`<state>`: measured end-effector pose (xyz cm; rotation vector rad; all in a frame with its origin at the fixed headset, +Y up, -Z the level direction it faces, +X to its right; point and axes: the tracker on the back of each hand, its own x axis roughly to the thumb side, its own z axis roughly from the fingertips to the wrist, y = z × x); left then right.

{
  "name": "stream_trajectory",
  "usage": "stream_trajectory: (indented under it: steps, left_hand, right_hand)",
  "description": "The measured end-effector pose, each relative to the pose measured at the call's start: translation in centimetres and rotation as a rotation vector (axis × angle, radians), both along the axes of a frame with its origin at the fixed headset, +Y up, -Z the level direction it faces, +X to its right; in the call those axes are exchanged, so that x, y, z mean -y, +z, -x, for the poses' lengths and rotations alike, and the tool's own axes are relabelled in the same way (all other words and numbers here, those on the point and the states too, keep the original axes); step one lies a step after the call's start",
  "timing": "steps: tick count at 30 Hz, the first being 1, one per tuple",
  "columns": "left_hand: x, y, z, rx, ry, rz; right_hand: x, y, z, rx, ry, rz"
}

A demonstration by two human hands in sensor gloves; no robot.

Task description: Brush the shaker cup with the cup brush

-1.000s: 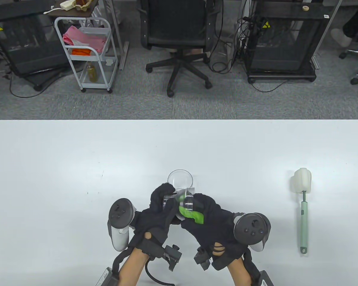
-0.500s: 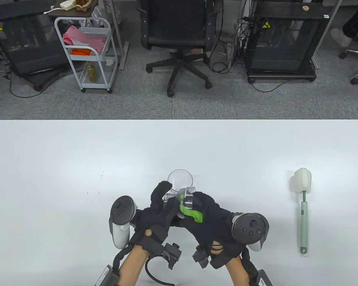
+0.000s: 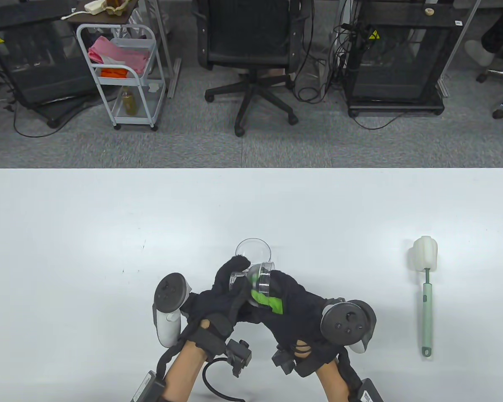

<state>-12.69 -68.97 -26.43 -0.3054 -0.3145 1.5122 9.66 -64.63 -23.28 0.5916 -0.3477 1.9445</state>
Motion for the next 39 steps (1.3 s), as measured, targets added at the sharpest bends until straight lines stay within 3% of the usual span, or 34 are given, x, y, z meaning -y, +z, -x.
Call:
stream_trajectory:
  steps: [2,5,6,8,10,12,14,16,17,19,21,23,26,28,30,32,33,35,39]
  left_hand:
    - [-0.3,-0.3,0.0,0.155,-0.027,-0.130]
    - [-0.8,-0.2,0.2,0.070,0.010,-0.197]
    - [-0.8,0.1,0.4,-0.017,-0.020,-0.173]
    - [-0.7,0.0,0.3,-0.020,-0.045,-0.140]
    - [-0.6,0.3,0.0,-0.081,-0.006,-0.020]
    - [-0.1,1.1,-0.3,-0.173,-0.022,0.123]
    - [-0.1,0.9,-0.3,-0.161,-0.009,0.106]
    - [-0.5,0.5,-0.3,-0.007,-0.016,0.017]
    - [-0.7,0.2,-0.5,0.094,0.023,-0.099]
    - [-0.9,0.4,-0.3,0.090,0.019,-0.169]
    - [-1.2,0.8,-0.3,-0.028,0.007,-0.133]
    - [-1.4,0.9,-0.5,-0.048,-0.042,-0.113]
    - [-1.0,1.2,-0.6,-0.151,-0.023,0.018]
    - [-0.5,1.1,-0.6,-0.180,-0.062,0.003]
    - [-0.5,0.9,-0.7,-0.113,-0.068,-0.047]
    - [-0.8,0.6,-1.0,0.050,-0.081,-0.176]
    - [-0.9,0.5,-0.8,0.052,-0.065,-0.245]
    - [-1.0,0.5,-0.6,-0.121,-0.042,-0.312]
    - [-0.5,0.5,-0.9,-0.190,-0.031,-0.126]
  right_hand:
    - [0.3,-0.4,-0.5,-0.033,-0.121,0.092]
    - [1.2,-0.7,-0.8,-0.103,-0.301,0.223]
    - [1.2,-0.8,-0.9,-0.104,-0.279,0.214]
    - [0.9,-0.8,-0.9,-0.106,-0.200,0.152]
    - [0.5,-0.7,-0.7,-0.066,-0.046,0.042]
    - [0.3,-0.6,-0.6,-0.039,0.027,0.010]
    - [0.4,-0.5,-0.6,-0.057,-0.048,0.042]
    - [0.5,-0.6,-0.9,-0.053,-0.096,0.079]
    - [0.7,-0.8,-1.1,-0.100,-0.201,0.140]
    - [1.1,-1.1,-1.1,-0.169,-0.310,0.240]
    - [1.4,-1.2,-1.4,-0.164,-0.327,0.252]
    - [1.1,-1.2,-1.4,-0.181,-0.278,0.206]
    - [0.2,-0.7,-1.0,-0.093,0.007,0.021]
    - [0.2,-0.5,-0.7,-0.092,0.004,0.029]
    - [0.4,-0.6,-0.8,-0.069,-0.042,0.062]
    - [0.8,-1.1,-1.3,-0.111,-0.135,0.139]
    - [1.2,-1.1,-1.4,-0.161,-0.254,0.226]
    - [1.6,-1.2,-1.4,-0.159,-0.342,0.254]
    - [0.9,-0.9,-1.5,-0.106,-0.158,0.104]
